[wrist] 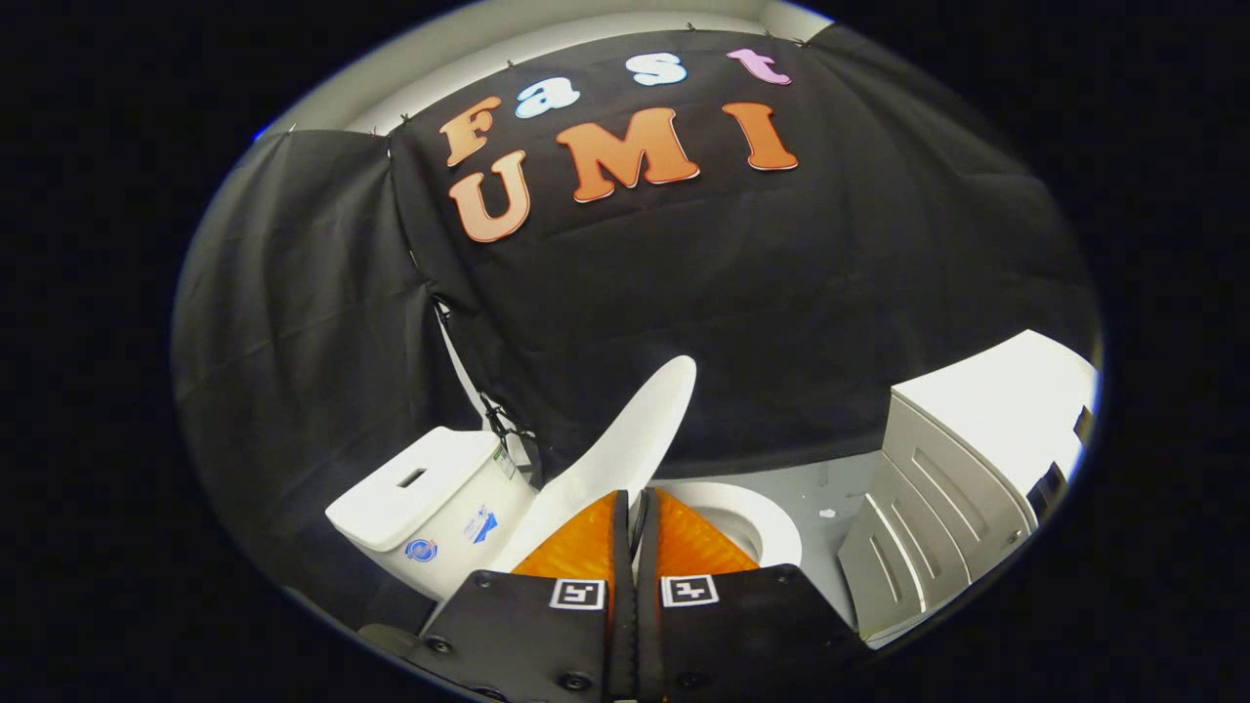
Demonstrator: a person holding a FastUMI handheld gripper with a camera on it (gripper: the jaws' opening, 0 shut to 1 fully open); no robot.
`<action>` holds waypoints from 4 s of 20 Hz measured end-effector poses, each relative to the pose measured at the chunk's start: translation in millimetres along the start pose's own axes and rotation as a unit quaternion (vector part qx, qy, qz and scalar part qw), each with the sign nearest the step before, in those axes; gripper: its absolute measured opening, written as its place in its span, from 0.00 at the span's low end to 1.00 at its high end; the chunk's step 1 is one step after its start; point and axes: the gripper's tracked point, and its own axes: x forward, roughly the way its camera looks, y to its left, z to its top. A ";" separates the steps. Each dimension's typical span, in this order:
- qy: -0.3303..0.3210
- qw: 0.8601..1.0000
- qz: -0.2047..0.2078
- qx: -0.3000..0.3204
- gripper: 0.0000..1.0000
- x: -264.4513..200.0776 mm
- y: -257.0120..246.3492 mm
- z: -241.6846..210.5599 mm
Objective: Open the toilet lid.
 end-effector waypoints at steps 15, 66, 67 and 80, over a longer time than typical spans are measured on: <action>-0.015 0.989 0.007 -0.144 0.08 -1.5 112.9 34.3; 0.000 0.958 0.114 -0.265 0.08 53.4 469.0 -23.0; -0.003 0.956 0.104 -0.275 0.08 53.5 467.6 -24.2; 0.003 0.975 0.168 -0.148 0.96 46.0 457.6 -7.8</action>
